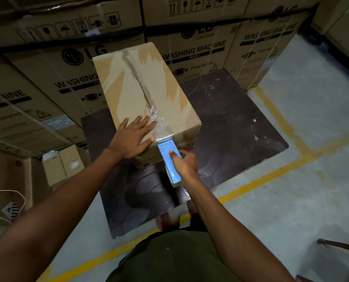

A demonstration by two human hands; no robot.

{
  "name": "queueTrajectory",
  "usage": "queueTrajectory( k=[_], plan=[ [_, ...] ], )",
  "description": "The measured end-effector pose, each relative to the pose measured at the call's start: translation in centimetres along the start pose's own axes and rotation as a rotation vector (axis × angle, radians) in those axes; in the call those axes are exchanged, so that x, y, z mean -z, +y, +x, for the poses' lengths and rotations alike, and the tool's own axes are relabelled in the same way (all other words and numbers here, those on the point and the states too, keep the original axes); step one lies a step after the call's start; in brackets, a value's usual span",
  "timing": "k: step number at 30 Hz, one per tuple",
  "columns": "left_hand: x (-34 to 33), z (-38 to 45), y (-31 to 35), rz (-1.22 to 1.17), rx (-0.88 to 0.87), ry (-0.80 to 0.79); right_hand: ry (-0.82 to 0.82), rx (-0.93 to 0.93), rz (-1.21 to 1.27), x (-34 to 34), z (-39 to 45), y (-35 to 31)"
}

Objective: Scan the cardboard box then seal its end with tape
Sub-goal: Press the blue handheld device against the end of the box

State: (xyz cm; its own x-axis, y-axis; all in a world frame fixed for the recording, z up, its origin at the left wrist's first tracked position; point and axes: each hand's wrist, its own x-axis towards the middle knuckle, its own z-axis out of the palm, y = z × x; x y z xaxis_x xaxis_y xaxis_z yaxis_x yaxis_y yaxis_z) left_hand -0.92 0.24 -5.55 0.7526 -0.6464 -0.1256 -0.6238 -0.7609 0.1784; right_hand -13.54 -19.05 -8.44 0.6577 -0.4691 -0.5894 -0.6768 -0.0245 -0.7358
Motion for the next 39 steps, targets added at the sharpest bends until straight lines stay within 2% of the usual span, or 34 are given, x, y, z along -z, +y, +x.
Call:
queueTrajectory(
  k=[13,19,30,39],
  plan=[
    [-1.1,0.2,0.0,-0.009,0.016,0.033,0.004,-0.023,0.102,-0.7,0.1,0.9],
    [-1.2,0.2,-0.3,-0.008,0.015,0.033,0.018,-0.157,0.193,-0.9,0.3,2.7],
    [-1.6,0.8,1.5,0.021,0.102,0.058,-0.051,0.061,0.221,1.7,0.6,4.4],
    [-2.0,0.7,1.2,0.029,0.076,0.044,-0.113,0.155,0.148,3.9,0.3,2.7]
  ],
)
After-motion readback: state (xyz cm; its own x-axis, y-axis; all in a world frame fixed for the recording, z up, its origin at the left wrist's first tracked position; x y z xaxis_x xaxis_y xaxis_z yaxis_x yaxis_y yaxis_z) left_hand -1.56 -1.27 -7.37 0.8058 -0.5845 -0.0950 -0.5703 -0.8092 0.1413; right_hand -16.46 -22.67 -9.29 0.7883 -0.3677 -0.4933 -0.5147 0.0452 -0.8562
